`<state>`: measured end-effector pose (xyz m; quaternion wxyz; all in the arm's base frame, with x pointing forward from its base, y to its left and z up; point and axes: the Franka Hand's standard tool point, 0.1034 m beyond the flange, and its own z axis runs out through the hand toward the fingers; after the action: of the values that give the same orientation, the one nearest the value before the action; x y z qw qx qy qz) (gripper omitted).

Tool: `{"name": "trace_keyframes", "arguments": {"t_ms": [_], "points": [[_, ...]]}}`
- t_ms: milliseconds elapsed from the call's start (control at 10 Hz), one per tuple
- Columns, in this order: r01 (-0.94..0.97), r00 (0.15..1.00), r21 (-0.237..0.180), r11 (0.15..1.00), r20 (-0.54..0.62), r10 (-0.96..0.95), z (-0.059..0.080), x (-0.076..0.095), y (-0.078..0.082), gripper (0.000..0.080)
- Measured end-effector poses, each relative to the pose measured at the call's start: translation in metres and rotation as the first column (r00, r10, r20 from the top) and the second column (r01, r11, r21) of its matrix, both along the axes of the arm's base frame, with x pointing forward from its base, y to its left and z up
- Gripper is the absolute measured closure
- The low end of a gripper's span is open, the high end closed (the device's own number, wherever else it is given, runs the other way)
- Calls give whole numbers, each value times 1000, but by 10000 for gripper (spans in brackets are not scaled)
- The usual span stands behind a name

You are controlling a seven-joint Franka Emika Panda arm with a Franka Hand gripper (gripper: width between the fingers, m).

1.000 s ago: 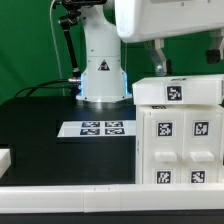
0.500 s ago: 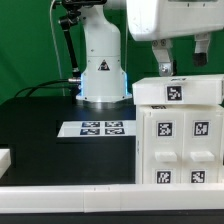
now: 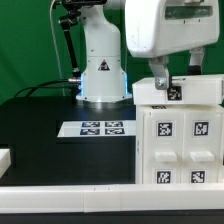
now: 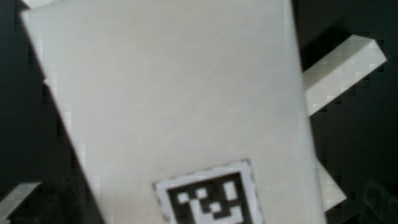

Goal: Assemble cabinet

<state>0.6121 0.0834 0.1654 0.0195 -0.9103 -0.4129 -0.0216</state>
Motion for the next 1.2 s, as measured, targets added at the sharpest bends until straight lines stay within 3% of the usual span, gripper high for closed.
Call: {"name": "trace_keyframes", "arguments": {"t_ms": [300, 500, 900, 1200], "points": [[22, 1000, -3, 1000, -5, -22, -8, -1, 2, 3], [32, 999, -5, 999, -2, -32, -5, 1, 0, 241], [79, 997, -9, 997, -3, -79, -5, 2, -1, 245], [361, 933, 3, 933, 6, -361, -5, 3, -2, 245]]}}
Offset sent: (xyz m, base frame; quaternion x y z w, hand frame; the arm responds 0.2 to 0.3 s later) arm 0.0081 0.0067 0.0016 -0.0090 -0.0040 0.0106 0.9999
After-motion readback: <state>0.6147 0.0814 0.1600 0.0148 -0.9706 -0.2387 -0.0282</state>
